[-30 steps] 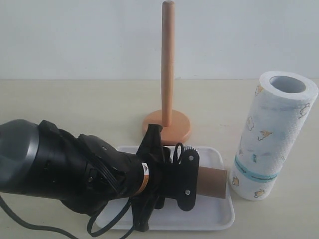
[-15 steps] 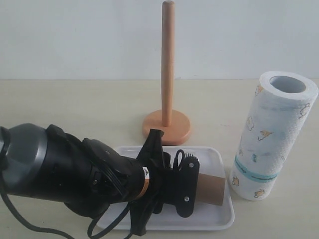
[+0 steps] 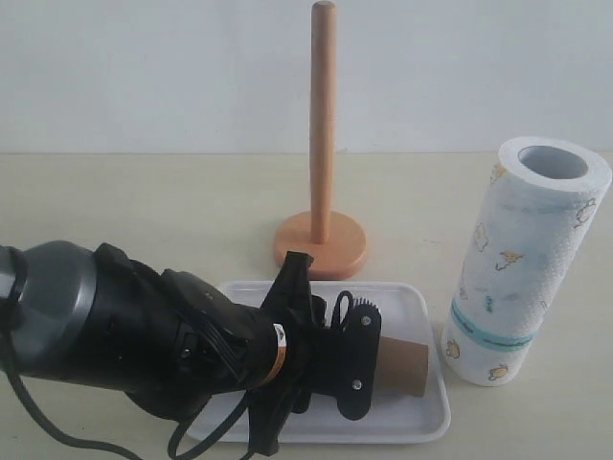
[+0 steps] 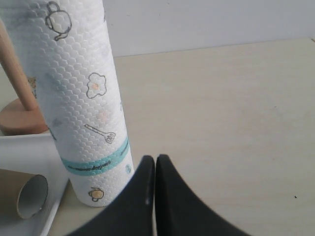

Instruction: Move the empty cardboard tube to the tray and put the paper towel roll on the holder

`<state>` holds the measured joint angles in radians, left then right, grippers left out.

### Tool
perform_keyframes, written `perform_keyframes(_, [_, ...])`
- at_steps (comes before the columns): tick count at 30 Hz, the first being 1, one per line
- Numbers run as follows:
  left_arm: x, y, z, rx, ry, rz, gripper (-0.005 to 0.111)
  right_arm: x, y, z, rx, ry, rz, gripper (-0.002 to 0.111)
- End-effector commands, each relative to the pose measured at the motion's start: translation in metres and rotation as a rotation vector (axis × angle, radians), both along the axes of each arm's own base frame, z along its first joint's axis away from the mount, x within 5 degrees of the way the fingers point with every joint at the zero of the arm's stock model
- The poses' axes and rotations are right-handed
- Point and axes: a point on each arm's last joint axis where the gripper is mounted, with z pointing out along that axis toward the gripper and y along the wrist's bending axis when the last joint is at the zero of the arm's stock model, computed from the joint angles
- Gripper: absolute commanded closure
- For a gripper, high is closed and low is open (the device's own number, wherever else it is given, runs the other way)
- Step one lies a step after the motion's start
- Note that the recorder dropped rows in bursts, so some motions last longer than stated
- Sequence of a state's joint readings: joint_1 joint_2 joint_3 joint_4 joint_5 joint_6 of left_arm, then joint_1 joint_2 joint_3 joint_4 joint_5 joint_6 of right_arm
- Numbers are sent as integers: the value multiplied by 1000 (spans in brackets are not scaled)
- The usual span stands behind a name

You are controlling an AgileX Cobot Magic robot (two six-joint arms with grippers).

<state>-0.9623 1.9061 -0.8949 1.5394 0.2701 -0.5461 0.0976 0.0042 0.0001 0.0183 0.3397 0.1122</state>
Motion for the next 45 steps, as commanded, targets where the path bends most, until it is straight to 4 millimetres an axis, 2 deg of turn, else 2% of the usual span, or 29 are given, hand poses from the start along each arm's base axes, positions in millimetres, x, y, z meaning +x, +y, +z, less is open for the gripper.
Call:
perform_keyframes(1, [0, -1, 0, 0, 0, 11, 57, 0, 0, 1, -2, -10, -5, 108])
perform_keyframes(4, [0, -1, 0, 4, -5, 5, 53, 0, 0, 1, -2, -10, -5, 108])
perform_keyframes(7, [-1, -1, 0, 8, -10, -3, 41, 0, 0, 1, -2, -10, -5, 108])
perform_keyframes(12, [-3, -5, 3, 33, -59, -35, 38, 0, 0, 1, -2, -10, -5, 108])
perform_keyframes(17, [-11, -7, 38, 6, -183, -2, 38, 0, 0, 1, -2, -10, -5, 108])
perform_keyframes(20, [-22, -8, 68, -88, -209, 22, 38, 0, 0, 1, -2, -10, -5, 108])
perform_keyframes(27, [-37, 10, 117, -198, -264, 212, 38, 0, 0, 1, -1, -10, -5, 108])
perform_keyframes(30, [-46, 23, 134, -244, -244, 332, 49, 0, 0, 1, -1, -10, -5, 108])
perform_keyframes(33, [-56, 39, 150, -285, -203, 459, 72, 0, 0, 1, -1, -10, -5, 108])
perform_keyframes(36, [-66, 55, 166, -340, -153, 553, 101, 0, 0, 1, -1, -10, -5, 108])
perform_keyframes(41, [-81, 81, 197, -570, -36, 675, 103, 0, 0, 1, -1, -10, -5, 108])
perform_keyframes(45, [-99, 108, 230, -867, 122, 745, 103, 0, 0, 1, -1, -10, -5, 108])
